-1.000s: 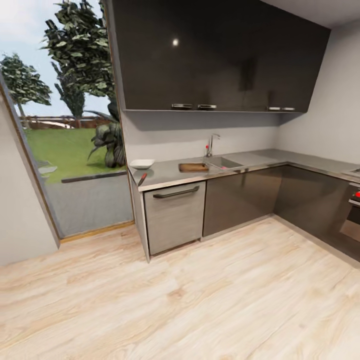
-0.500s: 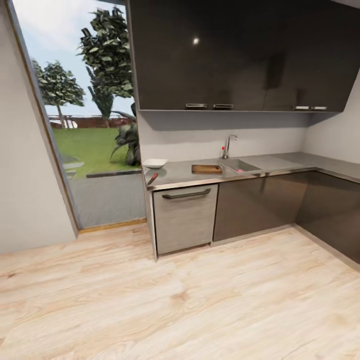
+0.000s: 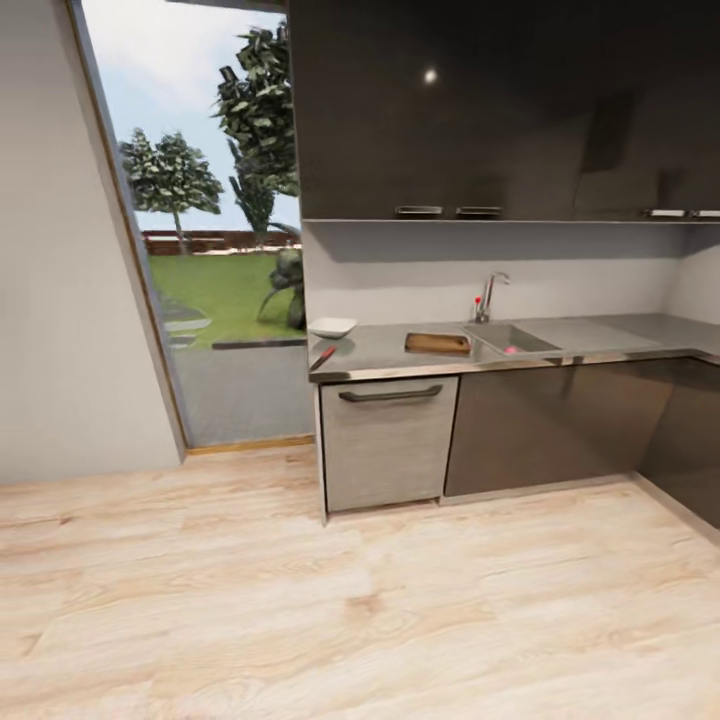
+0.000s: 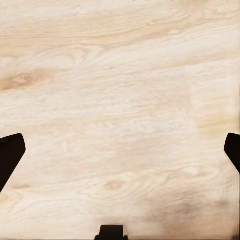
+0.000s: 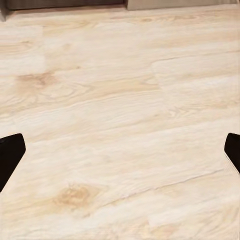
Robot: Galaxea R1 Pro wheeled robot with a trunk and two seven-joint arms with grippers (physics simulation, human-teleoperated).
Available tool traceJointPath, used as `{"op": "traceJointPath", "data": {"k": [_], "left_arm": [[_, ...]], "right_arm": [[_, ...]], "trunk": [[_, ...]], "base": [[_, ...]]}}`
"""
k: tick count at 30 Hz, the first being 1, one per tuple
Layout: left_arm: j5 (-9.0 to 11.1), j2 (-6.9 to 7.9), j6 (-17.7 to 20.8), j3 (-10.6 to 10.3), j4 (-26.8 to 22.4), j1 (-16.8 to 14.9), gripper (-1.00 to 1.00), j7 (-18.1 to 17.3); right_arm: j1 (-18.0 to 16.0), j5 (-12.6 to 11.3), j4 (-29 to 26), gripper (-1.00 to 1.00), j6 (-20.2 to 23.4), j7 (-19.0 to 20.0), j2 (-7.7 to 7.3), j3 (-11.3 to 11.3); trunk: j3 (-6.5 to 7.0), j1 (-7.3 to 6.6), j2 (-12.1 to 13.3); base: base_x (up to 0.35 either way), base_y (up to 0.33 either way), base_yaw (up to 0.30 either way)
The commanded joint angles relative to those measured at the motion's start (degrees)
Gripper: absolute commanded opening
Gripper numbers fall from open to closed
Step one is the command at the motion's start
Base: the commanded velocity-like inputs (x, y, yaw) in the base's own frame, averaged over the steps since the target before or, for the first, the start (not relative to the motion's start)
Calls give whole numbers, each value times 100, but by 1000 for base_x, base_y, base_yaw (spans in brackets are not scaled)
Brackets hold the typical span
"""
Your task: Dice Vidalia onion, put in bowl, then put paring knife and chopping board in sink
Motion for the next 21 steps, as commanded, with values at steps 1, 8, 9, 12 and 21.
{"op": "traceJointPath", "data": {"k": [1,8,9,12,21], "left_arm": [[4,-2,-9,6,-4,0,100,-3],[3,-2,-9,6,-4,0,100,-3],[3,-2,-9,6,-4,0,100,-3],[3,-2,-9,6,-4,0,100,-3],[3,-2,-9,6,3,0,100,-3]], "right_arm": [[0,2,3,100,-35,-19,-1,8],[0,3,3,100,-45,-24,3,9],[0,1,3,100,-46,-25,3,9],[0,2,3,100,-46,-21,3,9],[-1,3,3,100,-46,-25,3,7]], "trunk": [[-5,1,-2],[-5,1,-2],[-5,1,-2],[-5,1,-2],[-5,1,-2]], "base": [[137,-309,254],[138,-309,254],[138,-310,254],[138,-310,249],[138,-310,155]]}}
